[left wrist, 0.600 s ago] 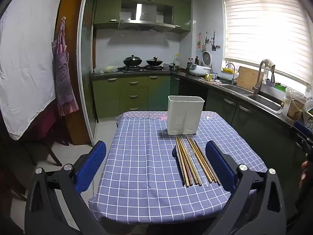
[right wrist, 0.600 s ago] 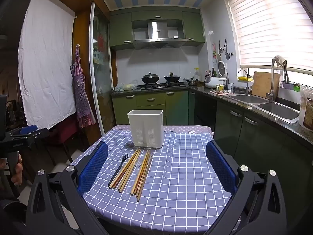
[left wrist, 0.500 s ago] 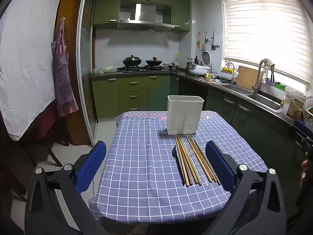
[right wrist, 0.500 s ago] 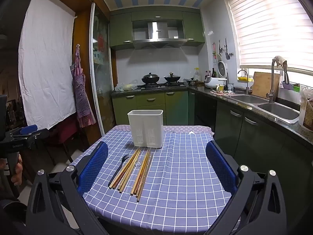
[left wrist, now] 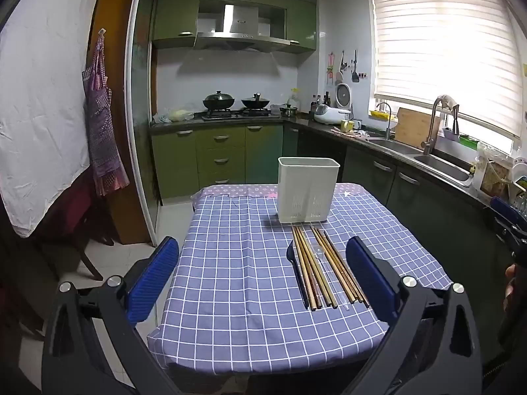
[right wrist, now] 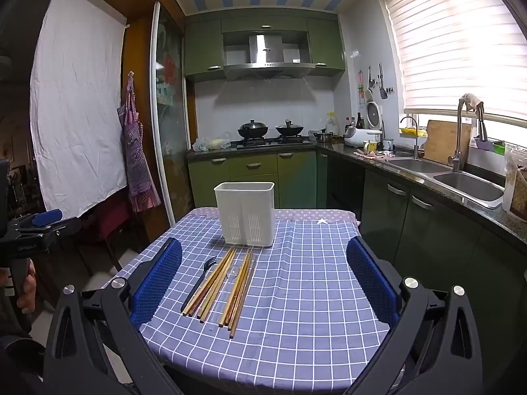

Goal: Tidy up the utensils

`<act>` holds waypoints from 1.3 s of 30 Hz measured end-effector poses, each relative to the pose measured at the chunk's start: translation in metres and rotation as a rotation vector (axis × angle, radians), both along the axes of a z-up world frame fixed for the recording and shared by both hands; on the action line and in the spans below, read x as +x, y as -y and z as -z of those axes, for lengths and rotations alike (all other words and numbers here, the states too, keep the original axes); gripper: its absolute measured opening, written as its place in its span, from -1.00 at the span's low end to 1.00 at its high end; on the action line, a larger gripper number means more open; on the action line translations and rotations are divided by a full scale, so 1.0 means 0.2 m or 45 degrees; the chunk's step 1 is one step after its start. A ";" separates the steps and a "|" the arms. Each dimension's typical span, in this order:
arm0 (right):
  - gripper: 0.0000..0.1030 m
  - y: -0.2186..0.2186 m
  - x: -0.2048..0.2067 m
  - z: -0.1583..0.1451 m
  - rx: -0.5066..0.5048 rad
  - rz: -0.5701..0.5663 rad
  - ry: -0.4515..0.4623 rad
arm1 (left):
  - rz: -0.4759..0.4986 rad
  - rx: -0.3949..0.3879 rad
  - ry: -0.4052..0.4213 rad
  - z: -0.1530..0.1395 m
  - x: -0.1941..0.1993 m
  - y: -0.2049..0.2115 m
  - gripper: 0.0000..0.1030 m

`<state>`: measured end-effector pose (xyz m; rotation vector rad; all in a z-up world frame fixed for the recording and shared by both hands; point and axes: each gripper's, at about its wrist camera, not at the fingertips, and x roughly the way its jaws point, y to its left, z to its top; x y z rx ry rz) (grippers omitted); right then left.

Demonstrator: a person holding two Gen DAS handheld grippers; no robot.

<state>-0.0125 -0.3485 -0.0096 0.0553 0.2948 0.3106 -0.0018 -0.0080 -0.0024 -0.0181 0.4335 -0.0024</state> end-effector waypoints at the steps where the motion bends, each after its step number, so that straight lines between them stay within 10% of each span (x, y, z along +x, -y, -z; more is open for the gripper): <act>1: 0.91 0.01 0.02 -0.01 -0.001 -0.001 -0.001 | 0.000 -0.001 0.000 0.00 0.00 0.00 0.88; 39: 0.91 -0.04 0.05 0.05 -0.017 -0.001 -0.017 | 0.016 0.006 -0.029 0.08 0.01 0.00 0.88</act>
